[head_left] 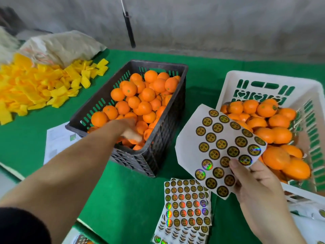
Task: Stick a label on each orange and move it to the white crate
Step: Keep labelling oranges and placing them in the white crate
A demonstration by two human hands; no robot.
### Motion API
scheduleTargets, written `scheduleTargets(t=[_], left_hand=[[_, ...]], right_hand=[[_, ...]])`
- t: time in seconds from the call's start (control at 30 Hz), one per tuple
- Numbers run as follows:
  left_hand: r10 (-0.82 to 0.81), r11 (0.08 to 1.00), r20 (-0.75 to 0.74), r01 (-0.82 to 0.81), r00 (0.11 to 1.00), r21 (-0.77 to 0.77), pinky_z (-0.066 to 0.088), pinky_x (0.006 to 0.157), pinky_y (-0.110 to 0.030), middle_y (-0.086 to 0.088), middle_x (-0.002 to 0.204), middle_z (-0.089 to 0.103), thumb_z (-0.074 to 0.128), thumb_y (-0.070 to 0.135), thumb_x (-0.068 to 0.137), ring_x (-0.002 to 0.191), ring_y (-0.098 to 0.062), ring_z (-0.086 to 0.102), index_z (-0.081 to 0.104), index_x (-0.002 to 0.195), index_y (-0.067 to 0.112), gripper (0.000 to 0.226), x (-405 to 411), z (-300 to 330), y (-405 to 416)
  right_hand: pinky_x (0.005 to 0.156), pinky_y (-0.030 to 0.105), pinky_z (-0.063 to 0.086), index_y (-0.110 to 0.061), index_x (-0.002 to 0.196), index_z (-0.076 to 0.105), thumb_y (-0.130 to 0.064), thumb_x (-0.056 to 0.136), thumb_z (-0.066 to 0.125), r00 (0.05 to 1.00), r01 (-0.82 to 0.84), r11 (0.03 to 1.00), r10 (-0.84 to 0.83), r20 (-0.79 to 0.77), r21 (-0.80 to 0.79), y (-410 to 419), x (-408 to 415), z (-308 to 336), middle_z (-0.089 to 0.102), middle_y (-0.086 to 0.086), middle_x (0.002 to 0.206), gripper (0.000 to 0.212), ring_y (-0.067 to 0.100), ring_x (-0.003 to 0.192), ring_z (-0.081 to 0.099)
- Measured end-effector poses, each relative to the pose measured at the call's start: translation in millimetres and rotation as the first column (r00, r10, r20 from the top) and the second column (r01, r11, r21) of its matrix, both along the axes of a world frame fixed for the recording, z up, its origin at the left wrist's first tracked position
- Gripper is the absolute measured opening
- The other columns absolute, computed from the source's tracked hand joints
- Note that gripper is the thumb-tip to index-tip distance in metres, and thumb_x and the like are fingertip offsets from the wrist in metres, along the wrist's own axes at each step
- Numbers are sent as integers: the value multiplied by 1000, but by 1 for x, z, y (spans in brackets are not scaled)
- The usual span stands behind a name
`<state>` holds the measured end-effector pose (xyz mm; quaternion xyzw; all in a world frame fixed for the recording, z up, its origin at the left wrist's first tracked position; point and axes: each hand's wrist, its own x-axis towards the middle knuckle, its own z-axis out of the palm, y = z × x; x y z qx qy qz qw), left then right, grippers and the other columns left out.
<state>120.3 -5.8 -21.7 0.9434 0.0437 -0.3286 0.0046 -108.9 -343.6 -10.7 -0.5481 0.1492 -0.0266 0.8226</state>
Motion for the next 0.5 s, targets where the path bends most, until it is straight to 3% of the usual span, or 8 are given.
scheduleTargets(t=[0.1,0.2,0.27,0.33,0.37,0.4,0.43,0.5], left_hand=[[202,866,186,-86,962,-493,47,81,-38,4,129,58,76,73,64,110,-21,58,52,115,31,70,-31,40,9],[383,402,133,-36,914,-915,50,90,-33,15,133,64,83,81,57,124,-22,61,61,116,37,77,-88,60,-1],[172,49,78,71,982,-996,46,110,-35,12,148,59,84,66,73,138,-19,54,58,137,31,77,-136,57,-27],[192,-188,220,256,957,-948,28,114,-12,23,159,43,57,40,106,138,9,40,64,117,-5,47,-170,46,-56],[218,-356,176,246,960,-902,22,115,-10,19,162,39,47,27,111,138,9,38,63,100,-13,45,-183,40,-65],[76,-500,-83,-35,994,-866,28,120,-23,1,159,45,59,17,106,139,-3,45,63,111,-14,32,-196,31,-77],[82,-443,-109,-62,991,-895,42,115,-41,-16,149,52,81,19,90,134,-18,57,66,126,-1,44,-205,34,-83],[92,-465,-174,-112,980,-878,51,98,-55,-17,123,65,102,46,52,111,-21,72,77,111,41,65,-219,31,-100]], right_hand=[[93,43,61,-33,127,74,-25,86,68,998,-19,1000,19,55,-5,-4,-5,1,75,1,130,42,23,119,72],[86,35,63,-32,128,74,-27,85,72,994,-54,998,53,96,10,-4,-10,3,74,1,132,43,21,120,72],[83,30,62,-30,124,76,-30,81,75,993,-76,997,75,91,7,-4,-13,1,75,2,130,42,22,118,73],[83,31,62,-28,125,76,-31,82,76,988,-131,991,131,86,-13,-5,-18,3,75,4,131,43,23,119,73],[83,32,63,-28,127,74,-30,83,76,984,-159,987,162,81,-32,-4,-21,5,74,4,131,44,24,119,72],[82,32,63,-28,130,72,-29,84,75,981,-174,983,179,81,-61,-4,-23,6,75,4,130,47,24,118,73],[81,32,64,-28,136,67,-27,84,75,981,-166,982,174,81,-95,-3,-26,8,76,4,128,53,22,115,74],[82,28,62,-28,148,52,-29,81,78,998,-20,959,35,47,-282,3,-31,14,72,3,129,72,11,108,74]])
